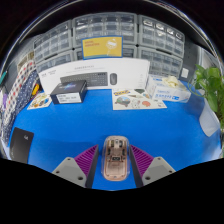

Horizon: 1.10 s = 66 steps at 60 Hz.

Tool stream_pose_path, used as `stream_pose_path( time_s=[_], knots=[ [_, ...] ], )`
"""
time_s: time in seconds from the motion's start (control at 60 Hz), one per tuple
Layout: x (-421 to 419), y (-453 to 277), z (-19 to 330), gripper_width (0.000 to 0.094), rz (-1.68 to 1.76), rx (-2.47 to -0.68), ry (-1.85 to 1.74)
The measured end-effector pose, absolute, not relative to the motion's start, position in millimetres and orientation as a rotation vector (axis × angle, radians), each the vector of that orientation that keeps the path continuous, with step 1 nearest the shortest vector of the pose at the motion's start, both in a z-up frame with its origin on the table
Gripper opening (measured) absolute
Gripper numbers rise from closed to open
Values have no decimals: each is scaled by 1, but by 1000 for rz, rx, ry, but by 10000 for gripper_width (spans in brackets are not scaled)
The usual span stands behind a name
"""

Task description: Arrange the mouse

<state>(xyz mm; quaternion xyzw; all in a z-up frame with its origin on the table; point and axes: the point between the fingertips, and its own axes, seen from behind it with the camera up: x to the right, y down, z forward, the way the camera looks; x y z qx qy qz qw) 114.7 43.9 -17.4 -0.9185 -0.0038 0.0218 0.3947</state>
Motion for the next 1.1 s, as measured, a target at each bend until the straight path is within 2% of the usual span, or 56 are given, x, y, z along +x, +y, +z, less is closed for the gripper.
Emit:
stream_pose_path(
  time_s=[0.1,0.233,0.25,0.267,0.333,0.467,0.55,0.65,0.767,0.85,0.983,1.1],
  knots=[
    [113,46,-16,471,54,-2326,-12],
    [112,47,-16,400,49,-2317,-20],
    [112,47,-16,417,48,-2317,-19],
    [113,47,-16,376,46,-2317,-19],
    [113,47,-16,323,42,-2326,-31],
    [113,46,-14,321,25,-2369,-3],
    [110,53,18,321,-10,-2325,36],
    [84,65,80,323,-30,-2235,67],
    [25,68,149,324,-55,-2144,94],
    [-31,62,186,324,-35,-2105,105],
    [-133,47,210,324,21,-2073,70],
    [-218,32,187,324,64,-2100,-10]
  ],
)
